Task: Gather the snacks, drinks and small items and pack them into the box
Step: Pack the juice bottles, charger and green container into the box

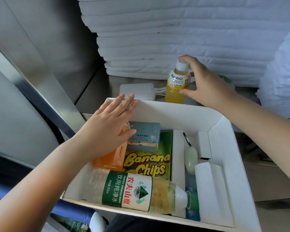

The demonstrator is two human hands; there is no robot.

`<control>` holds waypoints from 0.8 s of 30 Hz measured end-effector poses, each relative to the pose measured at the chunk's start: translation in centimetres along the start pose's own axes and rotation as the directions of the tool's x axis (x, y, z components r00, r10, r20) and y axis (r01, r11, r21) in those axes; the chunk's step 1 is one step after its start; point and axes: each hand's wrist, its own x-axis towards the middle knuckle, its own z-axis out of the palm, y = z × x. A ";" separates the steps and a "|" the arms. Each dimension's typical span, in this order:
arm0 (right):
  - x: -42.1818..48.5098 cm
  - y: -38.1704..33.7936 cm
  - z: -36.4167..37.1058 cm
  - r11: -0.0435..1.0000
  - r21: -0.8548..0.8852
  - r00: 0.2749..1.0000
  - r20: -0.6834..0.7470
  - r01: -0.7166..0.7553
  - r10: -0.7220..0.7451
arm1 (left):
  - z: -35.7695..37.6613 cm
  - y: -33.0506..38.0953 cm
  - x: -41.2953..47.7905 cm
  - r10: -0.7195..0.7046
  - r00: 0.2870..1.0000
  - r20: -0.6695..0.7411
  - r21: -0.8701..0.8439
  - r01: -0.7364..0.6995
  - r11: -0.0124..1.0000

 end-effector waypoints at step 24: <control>-2.3 -7.6 -5.2 0.725 0.680 0.994 -0.092 0.105 -0.057 | -0.3 0.1 -0.3 -0.012 1.000 -0.020 -0.091 0.010 0.996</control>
